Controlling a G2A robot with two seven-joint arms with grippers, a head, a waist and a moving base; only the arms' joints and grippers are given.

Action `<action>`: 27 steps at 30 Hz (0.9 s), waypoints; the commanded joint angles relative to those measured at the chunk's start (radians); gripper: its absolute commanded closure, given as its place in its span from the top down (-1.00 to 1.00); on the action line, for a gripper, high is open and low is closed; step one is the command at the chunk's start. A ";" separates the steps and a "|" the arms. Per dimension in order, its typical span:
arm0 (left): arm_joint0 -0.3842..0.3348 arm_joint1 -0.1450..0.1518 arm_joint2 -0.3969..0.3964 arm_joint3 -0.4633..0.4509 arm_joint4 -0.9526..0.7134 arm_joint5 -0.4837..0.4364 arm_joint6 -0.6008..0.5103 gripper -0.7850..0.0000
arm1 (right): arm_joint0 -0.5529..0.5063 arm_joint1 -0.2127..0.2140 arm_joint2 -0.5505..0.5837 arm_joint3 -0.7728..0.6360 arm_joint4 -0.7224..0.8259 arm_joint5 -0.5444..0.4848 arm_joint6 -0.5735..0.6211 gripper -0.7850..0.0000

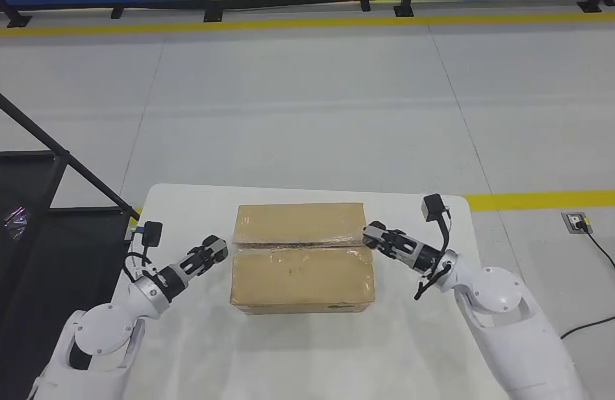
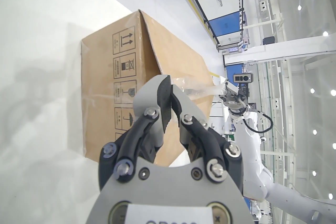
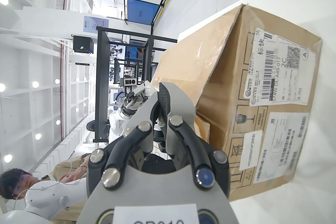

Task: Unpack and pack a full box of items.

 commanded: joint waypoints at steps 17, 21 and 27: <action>0.025 0.010 -0.049 0.002 -0.035 -0.014 0.022 -0.11 | -0.004 -0.002 -0.011 -0.004 0.001 0.007 -0.007 -1.00; 0.053 0.012 -0.074 -0.044 -0.068 -0.033 0.048 -0.12 | -0.002 -0.004 -0.019 -0.003 -0.001 0.009 -0.011 -1.00; 0.115 0.015 -0.086 -0.173 -0.098 -0.064 0.007 0.11 | -0.008 -0.004 -0.018 -0.010 -0.002 0.008 -0.013 -1.00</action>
